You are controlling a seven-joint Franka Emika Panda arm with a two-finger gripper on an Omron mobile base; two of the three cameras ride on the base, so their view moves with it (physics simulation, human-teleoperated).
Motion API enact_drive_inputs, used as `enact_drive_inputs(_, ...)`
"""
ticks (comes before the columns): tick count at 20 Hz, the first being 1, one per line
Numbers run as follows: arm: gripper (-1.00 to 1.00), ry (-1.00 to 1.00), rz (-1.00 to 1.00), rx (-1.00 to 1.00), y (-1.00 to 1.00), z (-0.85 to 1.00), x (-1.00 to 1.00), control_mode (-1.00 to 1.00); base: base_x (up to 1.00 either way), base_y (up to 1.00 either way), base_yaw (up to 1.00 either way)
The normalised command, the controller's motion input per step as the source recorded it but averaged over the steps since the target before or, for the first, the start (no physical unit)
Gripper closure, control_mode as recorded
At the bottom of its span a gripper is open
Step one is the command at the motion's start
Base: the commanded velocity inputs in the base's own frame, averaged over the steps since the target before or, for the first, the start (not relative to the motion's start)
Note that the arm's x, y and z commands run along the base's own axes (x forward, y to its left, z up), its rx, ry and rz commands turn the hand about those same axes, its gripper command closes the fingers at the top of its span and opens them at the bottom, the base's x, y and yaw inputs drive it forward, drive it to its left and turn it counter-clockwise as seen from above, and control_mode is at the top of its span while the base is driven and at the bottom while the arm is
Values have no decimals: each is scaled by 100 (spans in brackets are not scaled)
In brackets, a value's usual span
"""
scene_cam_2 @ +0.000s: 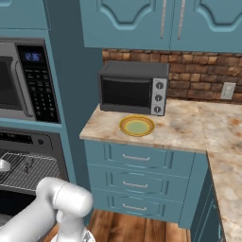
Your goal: Take the fish from the oven and place it on the plate on the counter.
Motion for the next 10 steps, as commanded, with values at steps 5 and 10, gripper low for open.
enact_drive_inputs(5,-100,9,0,16,-21,22,45,-100,0,0,0)
enact_drive_inputs(10,-100,1,0,2,0,-18,44,-100,0,0,0)
